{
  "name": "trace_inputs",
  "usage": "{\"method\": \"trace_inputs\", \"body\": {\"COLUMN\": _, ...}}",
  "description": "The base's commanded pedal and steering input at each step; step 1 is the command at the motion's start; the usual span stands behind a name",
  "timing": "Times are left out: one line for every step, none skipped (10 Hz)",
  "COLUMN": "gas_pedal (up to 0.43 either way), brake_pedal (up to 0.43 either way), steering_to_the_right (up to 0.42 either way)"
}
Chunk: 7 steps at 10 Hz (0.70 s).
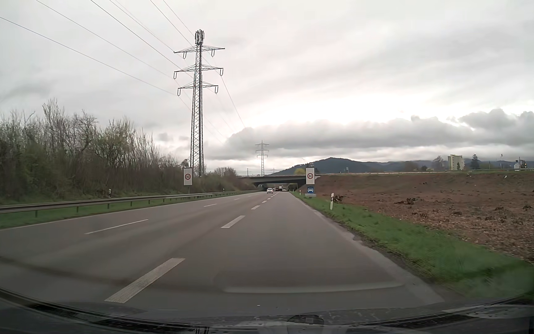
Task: Follow the waypoints while adhering to traffic rules and regulations
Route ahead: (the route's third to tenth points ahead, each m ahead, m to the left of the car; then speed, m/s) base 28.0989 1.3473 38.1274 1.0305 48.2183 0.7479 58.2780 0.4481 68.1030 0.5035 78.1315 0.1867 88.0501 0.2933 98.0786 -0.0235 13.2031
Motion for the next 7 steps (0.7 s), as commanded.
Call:
{"method": "trace_inputs", "body": {"gas_pedal": 0.339, "brake_pedal": 0.000, "steering_to_the_right": 0.003}}
{"method": "trace_inputs", "body": {"gas_pedal": 0.339, "brake_pedal": 0.000, "steering_to_the_right": 0.003}}
{"method": "trace_inputs", "body": {"gas_pedal": 0.339, "brake_pedal": 0.000, "steering_to_the_right": 0.003}}
{"method": "trace_inputs", "body": {"gas_pedal": 0.339, "brake_pedal": 0.000, "steering_to_the_right": 0.003}}
{"method": "trace_inputs", "body": {"gas_pedal": 0.339, "brake_pedal": 0.000, "steering_to_the_right": 0.002}}
{"method": "trace_inputs", "body": {"gas_pedal": 0.339, "brake_pedal": 0.000, "steering_to_the_right": 0.002}}
{"method": "trace_inputs", "body": {"gas_pedal": 0.339, "brake_pedal": 0.000, "steering_to_the_right": 0.002}}
